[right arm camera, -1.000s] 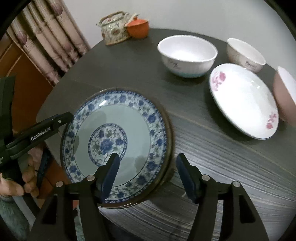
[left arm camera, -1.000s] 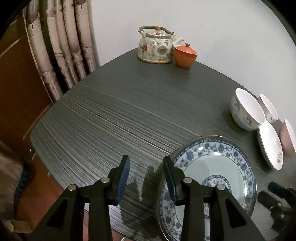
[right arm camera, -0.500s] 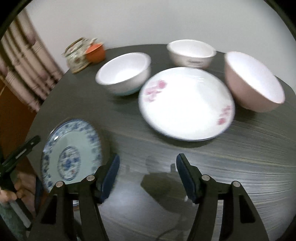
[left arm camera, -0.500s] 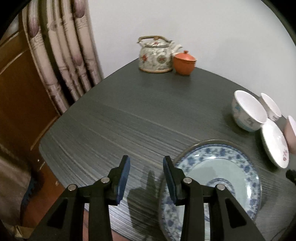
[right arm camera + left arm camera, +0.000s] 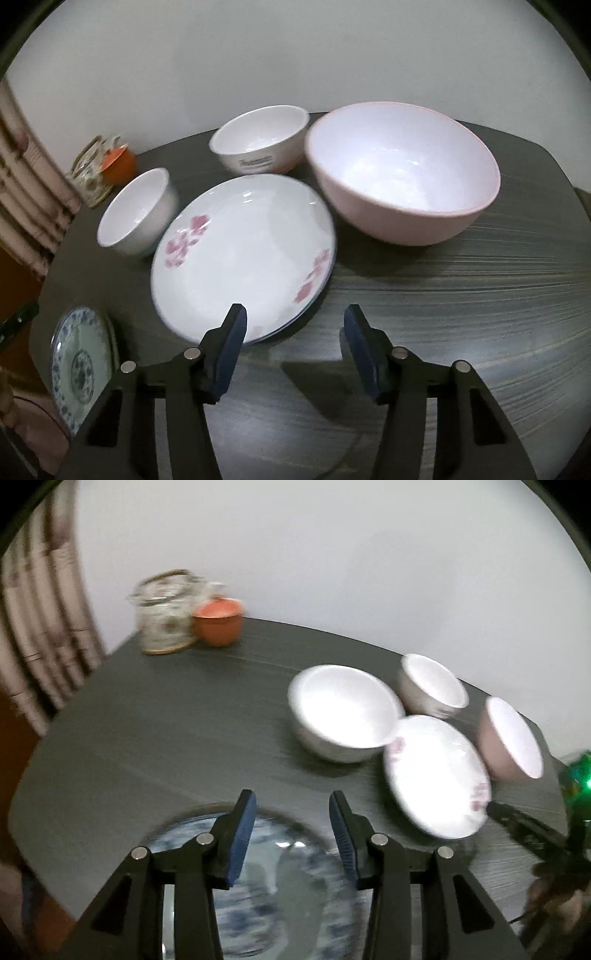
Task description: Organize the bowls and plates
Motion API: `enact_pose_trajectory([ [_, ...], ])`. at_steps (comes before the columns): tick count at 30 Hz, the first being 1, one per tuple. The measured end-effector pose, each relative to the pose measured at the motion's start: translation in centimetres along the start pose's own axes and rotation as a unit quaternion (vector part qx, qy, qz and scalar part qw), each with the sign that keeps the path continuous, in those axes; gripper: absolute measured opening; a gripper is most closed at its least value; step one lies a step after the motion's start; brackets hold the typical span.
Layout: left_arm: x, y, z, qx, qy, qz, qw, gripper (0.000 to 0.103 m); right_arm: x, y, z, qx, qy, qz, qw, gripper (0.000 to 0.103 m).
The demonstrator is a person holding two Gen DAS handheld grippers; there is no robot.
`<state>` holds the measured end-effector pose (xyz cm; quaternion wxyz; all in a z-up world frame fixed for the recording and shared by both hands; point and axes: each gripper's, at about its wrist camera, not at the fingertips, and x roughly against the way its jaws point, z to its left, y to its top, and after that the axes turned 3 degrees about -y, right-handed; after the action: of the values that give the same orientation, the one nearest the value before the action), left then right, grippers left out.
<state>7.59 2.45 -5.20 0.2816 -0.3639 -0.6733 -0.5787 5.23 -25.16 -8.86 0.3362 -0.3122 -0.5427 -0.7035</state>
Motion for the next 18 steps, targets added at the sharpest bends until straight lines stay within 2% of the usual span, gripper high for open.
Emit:
enact_pose_trajectory([
  [3, -2.2, 0.9, -3.1, -0.013, -0.029, 0.013, 0.9994, 0.042, -0.9, 0.5, -0.8, -0.008, 0.003, 0.003, 1.000, 0.048],
  [7, -5.3, 1.7, -5.3, -0.009, -0.057, 0.036, 0.9976, 0.042, -2.0, 1.2, -1.9, -0.016, 0.013, 0.008, 1.000, 0.044],
  [14, -9.1, 2.4, -6.7, -0.007, -0.080, 0.067, 0.9945, 0.042, -3.9, 1.8, -2.2, -0.008, 0.028, 0.008, 1.000, 0.035],
  [18, -10.6, 2.3, -6.6, 0.003, -0.087, 0.087, 0.9924, 0.042, -4.8, 2.1, -2.4, -0.010, 0.039, 0.009, 0.999, 0.034],
])
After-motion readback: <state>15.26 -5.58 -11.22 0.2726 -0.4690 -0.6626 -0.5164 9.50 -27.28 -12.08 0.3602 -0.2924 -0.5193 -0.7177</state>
